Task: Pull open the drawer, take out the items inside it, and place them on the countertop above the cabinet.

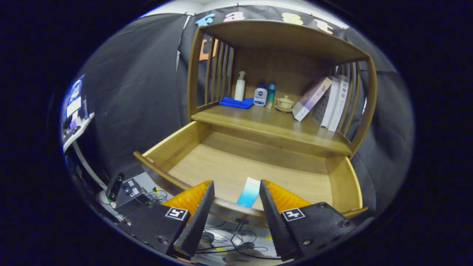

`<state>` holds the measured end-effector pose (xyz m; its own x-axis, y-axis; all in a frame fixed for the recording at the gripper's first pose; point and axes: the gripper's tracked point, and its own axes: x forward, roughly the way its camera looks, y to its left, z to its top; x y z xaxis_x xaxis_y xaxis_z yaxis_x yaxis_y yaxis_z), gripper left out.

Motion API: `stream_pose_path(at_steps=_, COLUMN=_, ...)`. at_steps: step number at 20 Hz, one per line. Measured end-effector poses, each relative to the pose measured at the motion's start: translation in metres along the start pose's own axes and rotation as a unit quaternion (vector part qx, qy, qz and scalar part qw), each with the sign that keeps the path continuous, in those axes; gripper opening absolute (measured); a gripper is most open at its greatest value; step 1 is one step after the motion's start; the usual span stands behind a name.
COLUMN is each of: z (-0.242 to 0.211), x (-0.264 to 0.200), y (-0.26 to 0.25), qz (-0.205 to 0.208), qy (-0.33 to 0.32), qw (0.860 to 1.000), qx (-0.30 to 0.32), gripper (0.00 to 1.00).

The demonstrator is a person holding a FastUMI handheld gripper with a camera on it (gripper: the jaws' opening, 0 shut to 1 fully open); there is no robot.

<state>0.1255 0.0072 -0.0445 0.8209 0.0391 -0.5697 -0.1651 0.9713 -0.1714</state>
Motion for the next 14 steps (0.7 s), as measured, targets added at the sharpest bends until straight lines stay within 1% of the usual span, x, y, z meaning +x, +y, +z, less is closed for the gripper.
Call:
stream_pose_path(at_steps=3, z=0.000, x=0.021, y=-0.003, qz=0.033, qy=0.062, qw=0.997, qx=0.044, gripper=0.82)
stream_pose_path(at_steps=4, z=-0.001, x=0.028, y=-0.007, qz=0.037, qy=0.082, qw=0.994, qx=0.055, gripper=0.82)
stream_pose_path(at_steps=6, z=-0.005, x=0.040, y=-0.020, qz=0.035, qy=0.121, qw=0.990, qx=0.071, gripper=0.82)
stream_pose_path(at_steps=7, z=-0.009, x=0.048, y=-0.021, qz=0.034, qy=0.142, qw=0.986, qx=0.079, gripper=0.82)
stream_pose_path(at_steps=10, z=-0.020, x=0.063, y=-0.013, qz=0.067, qy=0.208, qw=0.970, qx=0.108, gripper=0.80)
stream_pose_path(at_steps=14, z=-0.032, x=0.079, y=-0.010, qz=0.072, qy=0.269, qw=0.953, qx=0.116, gripper=0.79)
